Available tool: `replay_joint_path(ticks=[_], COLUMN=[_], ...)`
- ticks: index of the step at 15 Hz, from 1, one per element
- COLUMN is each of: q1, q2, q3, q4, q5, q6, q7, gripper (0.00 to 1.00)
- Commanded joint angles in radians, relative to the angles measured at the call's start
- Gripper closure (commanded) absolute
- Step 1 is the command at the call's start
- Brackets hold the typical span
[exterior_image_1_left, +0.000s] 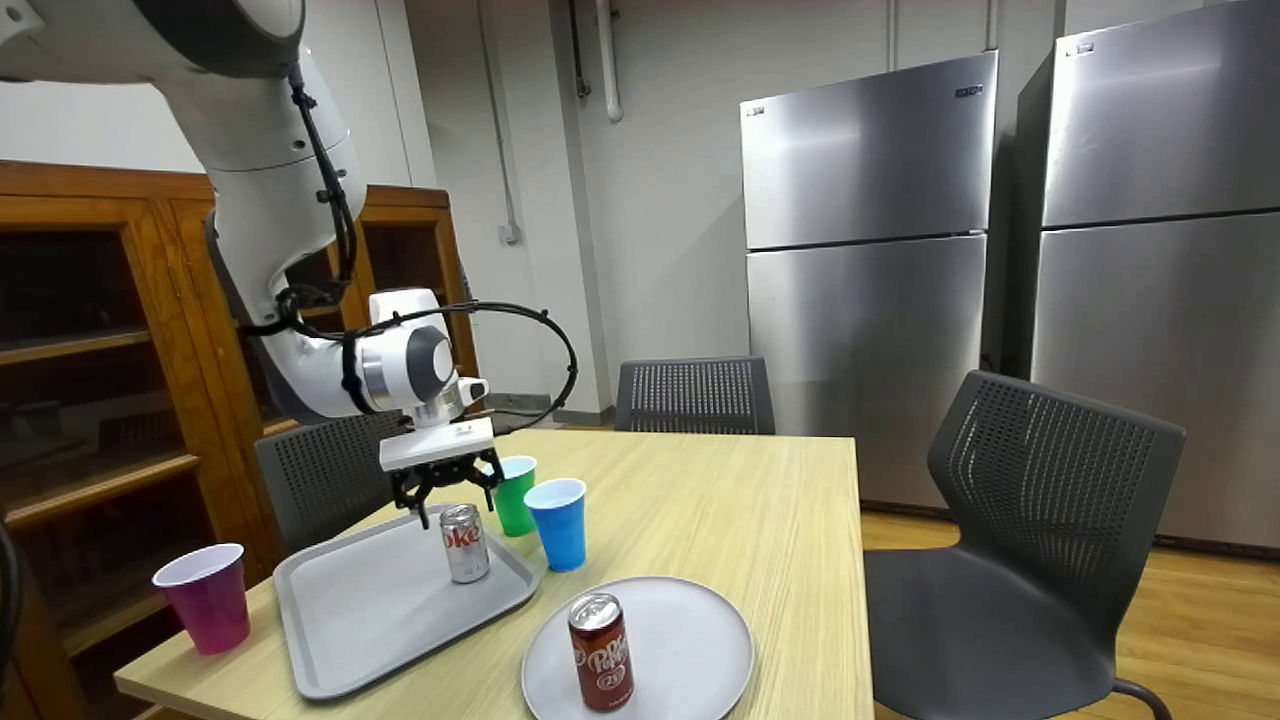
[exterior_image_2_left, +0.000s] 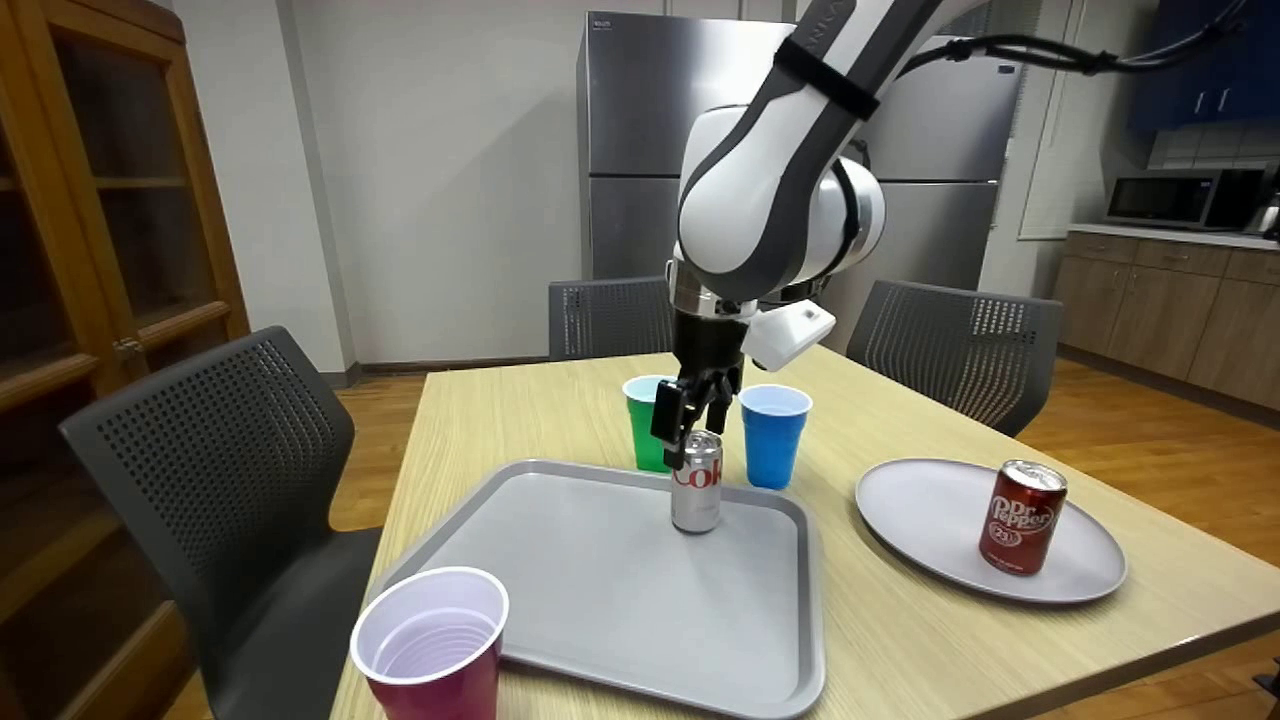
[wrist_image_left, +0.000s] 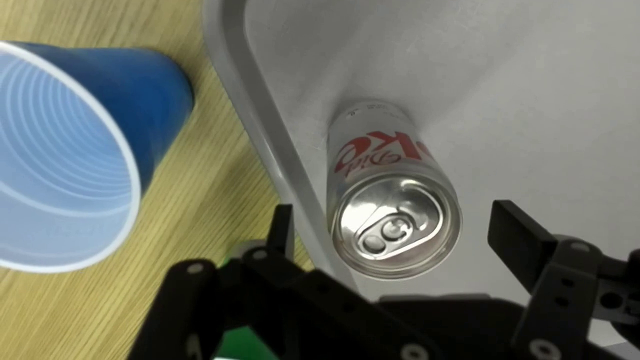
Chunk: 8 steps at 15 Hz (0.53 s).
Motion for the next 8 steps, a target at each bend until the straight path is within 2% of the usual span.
replay_joint_path(ticks=[1, 8], q1=[-0.013, -0.03], q2=[-0.032, -0.101], q3=[0.015, 0.017], q4=[0.013, -0.001], q5=[0.014, 0.041], q6=[-0.043, -0.046], q7=[-0.033, -0.03], gripper=[0.0, 0.0])
